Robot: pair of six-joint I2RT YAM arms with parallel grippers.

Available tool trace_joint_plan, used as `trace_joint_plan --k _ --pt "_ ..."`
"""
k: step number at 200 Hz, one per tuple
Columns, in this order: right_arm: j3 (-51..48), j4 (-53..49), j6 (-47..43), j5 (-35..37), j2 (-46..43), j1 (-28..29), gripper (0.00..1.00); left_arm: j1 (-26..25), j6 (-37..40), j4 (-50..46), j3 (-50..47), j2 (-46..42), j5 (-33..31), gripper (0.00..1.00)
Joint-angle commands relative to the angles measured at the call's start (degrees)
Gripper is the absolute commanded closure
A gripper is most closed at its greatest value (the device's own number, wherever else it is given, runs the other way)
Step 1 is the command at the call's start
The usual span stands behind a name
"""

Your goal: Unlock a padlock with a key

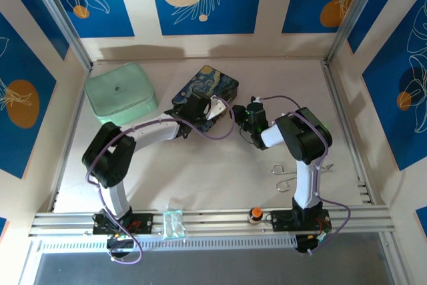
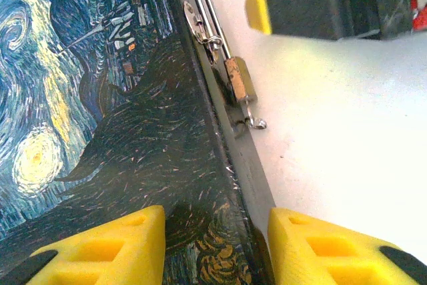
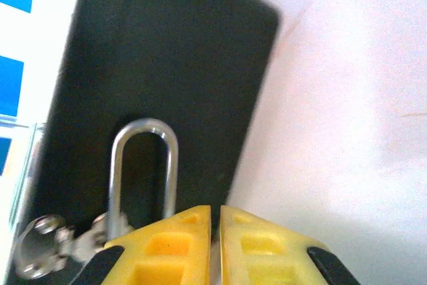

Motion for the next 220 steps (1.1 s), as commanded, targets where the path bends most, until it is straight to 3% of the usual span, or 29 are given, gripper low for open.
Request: trace_joint_plan --k 1,27,55,123,220 --pt "-2.7 9.7 3.9 -5.1 2.3 -0.2 0.89 -0.1 -1.3 -8.6 -2.6 1.7 1.2 0.57" --pt "-2.9 6.0 2.5 -5.8 1.5 -1.2 0.84 -0.1 -1.3 -8.0 -3.1 1.2 1.0 0.58" --pt "0.4 4.0 1.1 -13.6 2.1 -2.7 0.68 -0.2 -1.2 -8.7 -2.4 1.1 1.1 0.58" --pt "5.4 3.2 0.8 -16.7 7.5 -4.5 0.69 -0.2 -1.0 -9.4 -1.8 1.5 1.0 0.58" --pt "8.4 12.4 -1.2 -20.1 13.0 -5.4 0.66 -0.2 -0.8 -9.5 -1.3 1.8 0.5 0.58"
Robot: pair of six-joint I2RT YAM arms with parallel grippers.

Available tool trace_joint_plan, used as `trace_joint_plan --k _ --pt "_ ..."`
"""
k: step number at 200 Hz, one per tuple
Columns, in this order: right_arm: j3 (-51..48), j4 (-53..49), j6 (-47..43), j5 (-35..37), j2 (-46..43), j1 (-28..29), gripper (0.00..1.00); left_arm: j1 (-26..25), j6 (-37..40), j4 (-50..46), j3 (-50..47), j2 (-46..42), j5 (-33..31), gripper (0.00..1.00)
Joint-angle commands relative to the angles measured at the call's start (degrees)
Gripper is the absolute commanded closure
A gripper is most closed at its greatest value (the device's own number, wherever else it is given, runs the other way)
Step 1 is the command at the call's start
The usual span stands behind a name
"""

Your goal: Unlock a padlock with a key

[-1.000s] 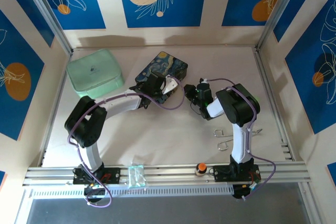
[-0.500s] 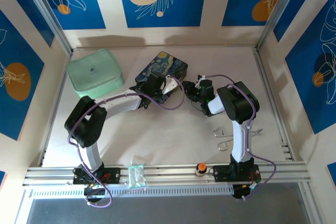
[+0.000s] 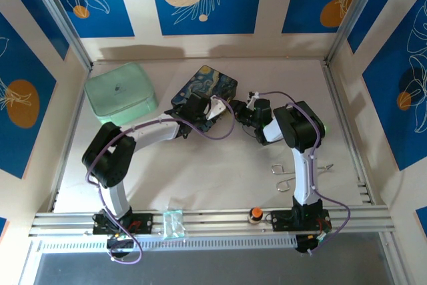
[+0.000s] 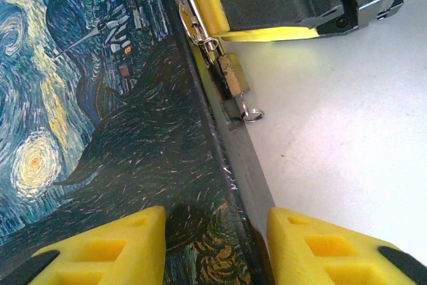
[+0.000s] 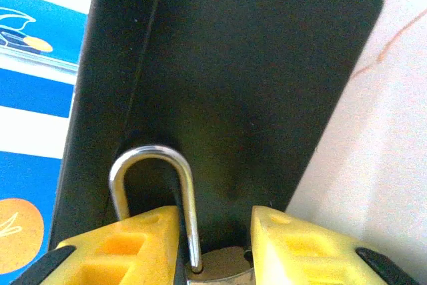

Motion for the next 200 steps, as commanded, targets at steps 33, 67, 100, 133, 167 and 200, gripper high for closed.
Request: trace_joint_plan --k 33,67,100,133,167,200 --pt "2.0 3.7 -0.8 0.2 4.8 0.1 0.72 -0.2 -0.7 -9.6 -1.1 1.9 0.9 0.58" --pt "2.9 2.2 -1.0 1.0 4.4 1.1 0.9 -0.1 -0.9 -9.8 -0.9 1.9 0.8 0.57" --pt "1.5 3.5 3.2 3.7 4.6 0.4 0.95 -0.2 -1.4 -9.7 -1.3 1.6 0.9 0.58" --pt "0.1 6.1 6.8 5.6 4.5 -1.2 1.0 -0.2 -1.8 -10.0 -1.3 1.6 0.5 0.58" --pt "-1.6 6.2 8.6 6.4 3.1 -2.3 1.0 -0.2 -2.1 -10.0 -2.0 1.5 0.0 0.58" --pt "-3.6 -2.8 6.0 6.9 -3.2 -2.3 1.0 -0.2 -2.0 -11.1 -2.0 1.5 -3.0 0.58"
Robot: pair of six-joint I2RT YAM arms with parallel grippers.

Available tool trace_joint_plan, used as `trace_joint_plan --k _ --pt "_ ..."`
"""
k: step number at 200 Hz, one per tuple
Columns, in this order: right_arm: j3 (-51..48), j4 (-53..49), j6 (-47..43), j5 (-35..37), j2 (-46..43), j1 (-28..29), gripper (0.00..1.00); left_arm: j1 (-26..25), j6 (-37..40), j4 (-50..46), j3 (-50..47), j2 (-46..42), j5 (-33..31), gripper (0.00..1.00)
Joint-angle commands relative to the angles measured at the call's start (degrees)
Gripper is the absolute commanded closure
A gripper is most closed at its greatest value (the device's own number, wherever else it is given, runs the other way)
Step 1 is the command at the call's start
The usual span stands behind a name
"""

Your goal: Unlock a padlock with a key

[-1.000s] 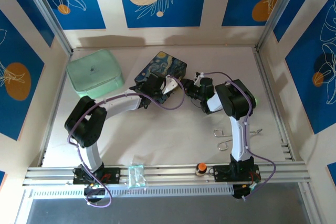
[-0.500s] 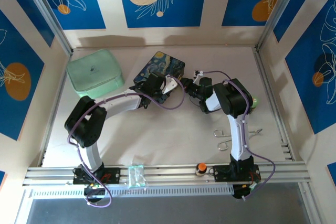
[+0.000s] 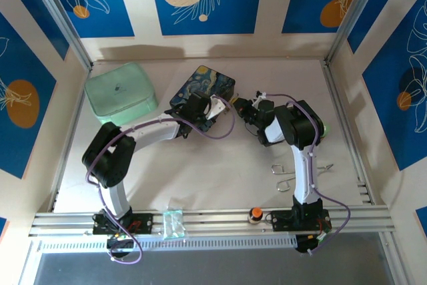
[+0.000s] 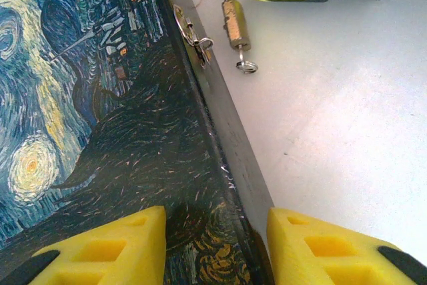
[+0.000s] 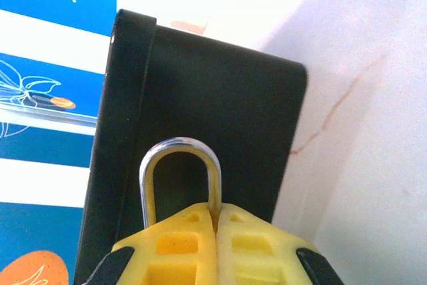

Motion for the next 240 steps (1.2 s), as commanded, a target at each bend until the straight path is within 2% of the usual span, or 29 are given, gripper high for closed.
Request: trace_joint_plan --k 1,23,52,91,108,135,162,182,240 --pt "-2.4 -9.6 -2.1 2.0 -4.9 -0.1 1.0 -0.2 -0.9 -10.5 -2.2 1.4 -2.2 0.58" --pt "-2.4 -23.9 -8.3 1.1 -12.7 0.7 1.0 0.0 0.3 -9.2 -3.4 -0.7 -5.6 0.57" --pt "1.3 -51.2 -19.9 5.0 -23.3 3.6 1.0 0.4 2.0 -8.4 -2.9 -2.3 -8.2 0.56" --pt "6.0 -77.6 -29.9 8.2 -31.0 6.7 1.0 1.0 2.0 -7.9 -1.9 -3.9 -14.2 0.48" --pt "7.1 -87.9 -33.3 12.3 -34.5 8.5 1.0 1.3 0.6 -5.9 -3.2 -6.4 -12.4 0.46" --pt "8.4 -101.0 -36.5 14.7 -39.9 9.3 1.0 1.4 -2.4 -2.5 -5.2 -10.0 -7.5 0.4" --pt "11.2 -114.2 -37.4 21.4 -42.5 11.9 1.0 1.5 -6.1 -6.2 -2.8 -10.6 -11.7 0.4" --pt "12.5 -121.2 -36.0 28.4 -42.7 15.0 1.0 1.5 -10.1 -5.9 -4.4 -14.9 -10.4 0.39" --pt "12.7 -116.0 -35.8 26.1 -32.2 16.8 1.0 1.5 -22.9 -4.4 -13.6 -28.6 -1.2 0.37"
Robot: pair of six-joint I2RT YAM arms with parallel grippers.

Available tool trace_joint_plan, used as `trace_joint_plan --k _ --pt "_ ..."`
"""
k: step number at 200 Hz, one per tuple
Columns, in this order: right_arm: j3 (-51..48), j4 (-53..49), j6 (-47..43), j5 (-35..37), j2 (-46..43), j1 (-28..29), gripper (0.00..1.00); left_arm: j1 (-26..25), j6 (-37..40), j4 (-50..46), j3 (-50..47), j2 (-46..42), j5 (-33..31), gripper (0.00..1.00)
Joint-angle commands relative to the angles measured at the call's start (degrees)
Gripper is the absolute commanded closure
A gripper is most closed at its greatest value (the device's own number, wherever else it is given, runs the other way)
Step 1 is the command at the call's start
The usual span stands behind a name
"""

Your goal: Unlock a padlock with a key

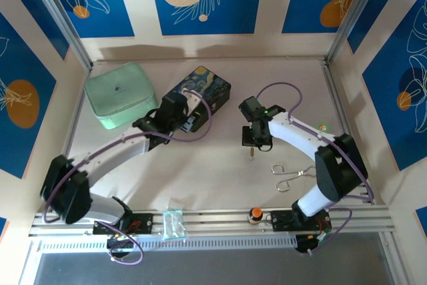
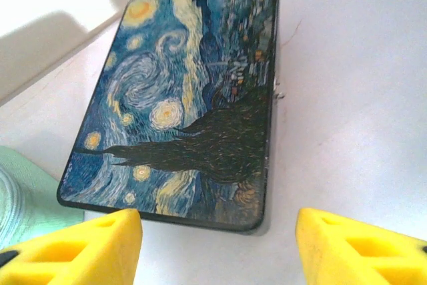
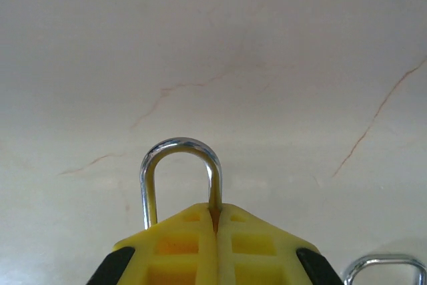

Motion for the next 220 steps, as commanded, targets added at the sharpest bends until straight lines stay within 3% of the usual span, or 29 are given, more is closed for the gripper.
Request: trace_joint_plan --k 1,56,89,128,166,187,197,207,220 --pt "1.5 0.0 -0.2 0.3 4.3 1.5 1.0 0.3 -8.0 -0.7 -2.8 -3.4 5.2 0.37" --pt "6.1 1.8 0.2 -1.4 14.0 4.5 1.0 0.3 -17.3 1.2 -10.9 -9.3 9.5 0.37" --pt "5.8 1.9 0.5 -2.1 14.9 4.6 0.98 0.3 -18.5 -0.2 -13.1 -10.5 6.6 0.36" --pt "5.2 0.3 0.3 -2.4 10.9 4.5 0.72 0.8 -19.9 -0.9 -13.0 -13.5 2.7 0.31" --pt "4.4 0.6 -0.2 -1.5 2.3 2.4 0.62 2.6 -20.0 -1.8 -12.9 -17.0 -5.5 0.29" --pt "1.4 4.3 -1.6 3.8 -6.1 0.2 0.44 3.9 -17.4 2.3 -17.2 -19.8 -14.4 0.29" --pt "-1.0 7.4 -3.5 7.7 -10.7 -1.2 0.26 4.9 -14.8 6.4 -20.3 -21.5 -16.9 0.29" --pt "-3.9 11.2 -5.9 9.6 -14.7 -3.7 0.15 5.8 -12.5 11.2 -23.6 -22.7 -20.1 0.28" --pt "-7.5 16.2 -9.5 9.5 -18.7 -8.6 0.12 6.5 -5.6 18.3 -27.8 -24.1 -22.7 0.28"
